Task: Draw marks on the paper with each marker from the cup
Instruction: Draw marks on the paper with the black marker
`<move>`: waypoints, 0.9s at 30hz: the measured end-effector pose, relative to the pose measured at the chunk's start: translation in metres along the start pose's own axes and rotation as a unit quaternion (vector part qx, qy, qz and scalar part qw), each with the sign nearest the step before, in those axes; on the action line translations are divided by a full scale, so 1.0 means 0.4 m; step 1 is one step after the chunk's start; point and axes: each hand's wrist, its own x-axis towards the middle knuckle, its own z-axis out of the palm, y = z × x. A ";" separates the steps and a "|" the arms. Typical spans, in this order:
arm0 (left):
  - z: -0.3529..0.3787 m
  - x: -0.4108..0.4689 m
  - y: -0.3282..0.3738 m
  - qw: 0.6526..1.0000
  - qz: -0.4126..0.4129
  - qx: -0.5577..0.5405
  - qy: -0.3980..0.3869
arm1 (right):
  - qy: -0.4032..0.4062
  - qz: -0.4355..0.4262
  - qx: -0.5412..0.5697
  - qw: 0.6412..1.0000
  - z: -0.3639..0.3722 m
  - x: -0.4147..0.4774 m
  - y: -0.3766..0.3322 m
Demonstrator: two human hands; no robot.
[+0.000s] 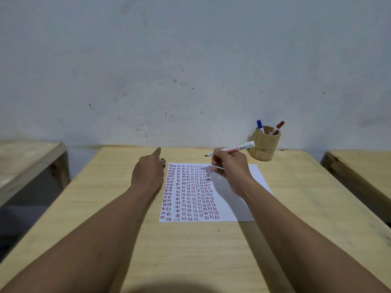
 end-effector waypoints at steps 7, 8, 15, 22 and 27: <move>0.001 -0.089 -0.061 0.988 0.027 0.124 -0.085 | 0.073 -0.075 -0.237 0.966 -0.051 0.023 0.031; 0.005 -0.090 -0.069 0.984 0.025 0.142 -0.108 | 0.076 -0.076 -0.252 0.962 -0.051 0.023 0.037; 0.006 -0.095 -0.073 0.979 0.034 0.158 -0.124 | 0.067 -0.082 -0.294 0.950 -0.044 0.040 0.080; 0.010 -0.095 -0.076 0.978 0.041 0.170 -0.113 | 0.076 -0.089 -0.331 0.936 -0.047 0.048 0.096; 0.009 -0.094 -0.076 0.978 0.039 0.167 -0.117 | 0.074 -0.094 -0.339 0.933 -0.048 0.054 0.103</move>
